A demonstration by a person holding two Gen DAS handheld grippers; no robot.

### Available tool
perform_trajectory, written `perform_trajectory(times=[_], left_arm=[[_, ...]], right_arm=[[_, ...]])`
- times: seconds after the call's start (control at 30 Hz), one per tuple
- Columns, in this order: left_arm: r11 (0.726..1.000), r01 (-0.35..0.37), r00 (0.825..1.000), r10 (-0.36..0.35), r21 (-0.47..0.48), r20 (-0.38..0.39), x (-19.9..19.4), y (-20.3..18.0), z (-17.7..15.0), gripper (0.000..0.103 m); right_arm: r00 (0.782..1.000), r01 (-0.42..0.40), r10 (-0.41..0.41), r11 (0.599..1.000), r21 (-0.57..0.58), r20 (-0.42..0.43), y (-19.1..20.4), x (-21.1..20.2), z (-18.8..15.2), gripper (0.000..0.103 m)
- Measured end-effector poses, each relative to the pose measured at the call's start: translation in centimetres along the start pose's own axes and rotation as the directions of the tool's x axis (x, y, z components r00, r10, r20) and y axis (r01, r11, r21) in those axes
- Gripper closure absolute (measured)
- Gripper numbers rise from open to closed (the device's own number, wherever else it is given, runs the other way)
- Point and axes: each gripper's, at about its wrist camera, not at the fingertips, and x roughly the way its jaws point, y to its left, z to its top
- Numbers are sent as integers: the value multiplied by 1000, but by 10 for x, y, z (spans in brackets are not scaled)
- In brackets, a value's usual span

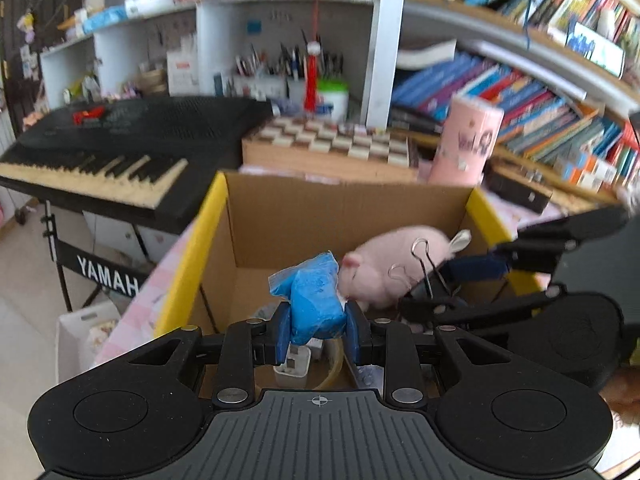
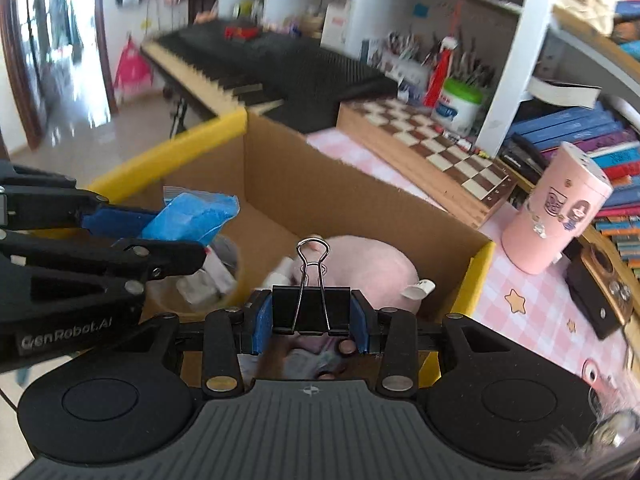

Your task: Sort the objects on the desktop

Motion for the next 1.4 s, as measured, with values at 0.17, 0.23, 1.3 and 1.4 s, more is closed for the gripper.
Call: perform_trajectory(times=[0.17, 0.23, 1.3, 1.4], left_arm=[[1000, -3, 998, 5, 28, -70, 19, -3, -3, 77], [999, -2, 996, 5, 34, -88, 23, -3, -5, 77], [994, 89, 950, -103, 61, 294, -140, -27, -36, 41], [991, 107, 942, -126, 77, 312, -159, -33, -48, 35]], right_arm=[[998, 6, -13, 992, -124, -60, 4, 15, -2, 65], [998, 1, -12, 987, -162, -69, 6, 15, -3, 65], [929, 170, -239, 953, 249, 282, 20, -161, -59, 44], [915, 189, -283, 931, 314, 287, 27, -184, -78, 44]])
